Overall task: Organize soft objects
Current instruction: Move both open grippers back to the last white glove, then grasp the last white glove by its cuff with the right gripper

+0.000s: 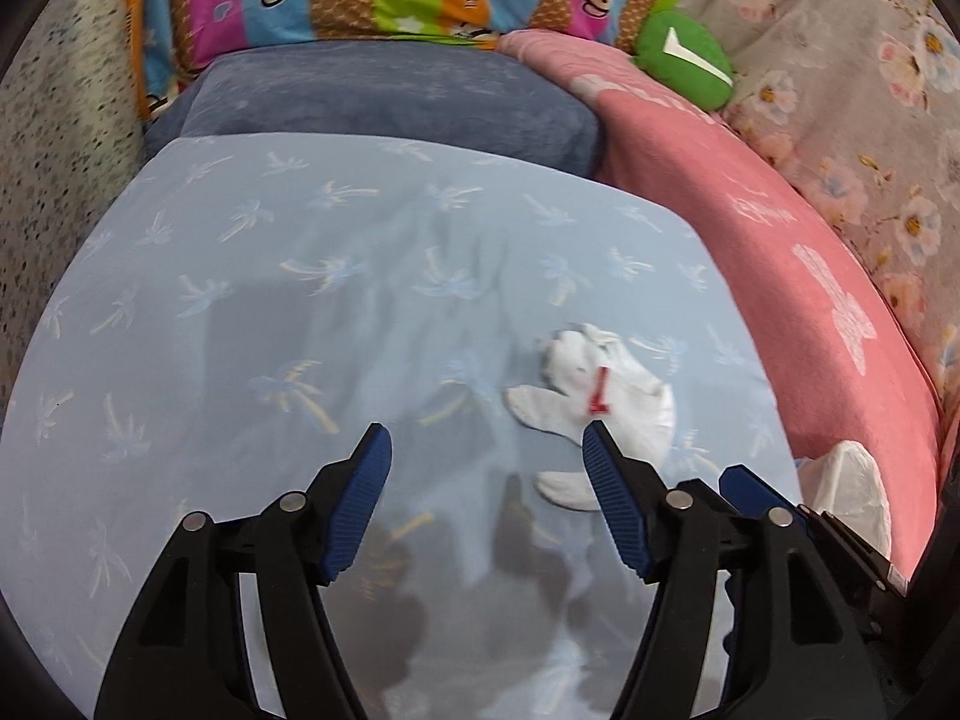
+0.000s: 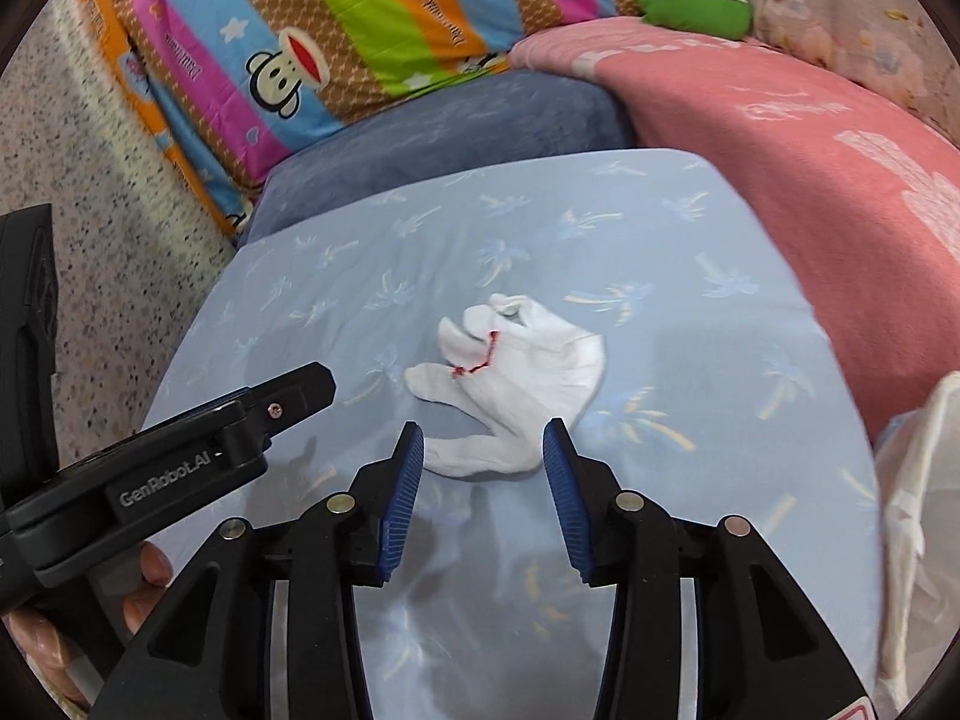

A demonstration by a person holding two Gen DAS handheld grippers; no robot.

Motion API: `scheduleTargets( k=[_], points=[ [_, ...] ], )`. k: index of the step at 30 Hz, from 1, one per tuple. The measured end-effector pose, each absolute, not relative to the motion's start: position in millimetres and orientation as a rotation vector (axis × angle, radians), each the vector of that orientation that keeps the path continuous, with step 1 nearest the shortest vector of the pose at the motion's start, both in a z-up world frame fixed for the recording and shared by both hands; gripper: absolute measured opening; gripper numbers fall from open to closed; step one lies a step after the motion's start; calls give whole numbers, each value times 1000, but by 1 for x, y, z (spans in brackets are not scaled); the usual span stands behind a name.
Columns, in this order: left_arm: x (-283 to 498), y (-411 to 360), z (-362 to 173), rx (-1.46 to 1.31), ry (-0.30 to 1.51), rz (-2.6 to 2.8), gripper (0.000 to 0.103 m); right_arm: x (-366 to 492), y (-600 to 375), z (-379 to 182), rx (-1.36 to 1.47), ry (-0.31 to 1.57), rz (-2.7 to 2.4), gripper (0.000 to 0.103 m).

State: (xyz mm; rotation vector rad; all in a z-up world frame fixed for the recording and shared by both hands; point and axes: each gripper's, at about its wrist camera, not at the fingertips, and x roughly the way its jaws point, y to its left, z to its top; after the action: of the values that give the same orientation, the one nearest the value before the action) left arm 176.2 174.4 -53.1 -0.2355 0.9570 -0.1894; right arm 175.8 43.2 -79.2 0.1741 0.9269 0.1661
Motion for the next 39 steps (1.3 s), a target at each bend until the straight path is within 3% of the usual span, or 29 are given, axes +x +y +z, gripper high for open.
scheduleTargets(
  k=[11, 16, 32, 36, 39],
  points=[
    [203, 192, -75, -246, 994, -182, 63, 230, 51, -118, 158, 981, 129, 42],
    [211, 182, -79, -241, 1003, -212, 63, 234, 37, -121, 184, 982, 109, 14],
    [213, 100, -95, -210, 1064, -384, 61, 184, -30, -116, 352, 946, 43, 12],
    [208, 84, -94, -213, 1084, -443, 52, 171, -43, -116, 363, 945, 34, 12],
    [200, 67, -94, -178, 1103, -485, 33, 163, -50, -117, 371, 941, 30, 12]
  ],
)
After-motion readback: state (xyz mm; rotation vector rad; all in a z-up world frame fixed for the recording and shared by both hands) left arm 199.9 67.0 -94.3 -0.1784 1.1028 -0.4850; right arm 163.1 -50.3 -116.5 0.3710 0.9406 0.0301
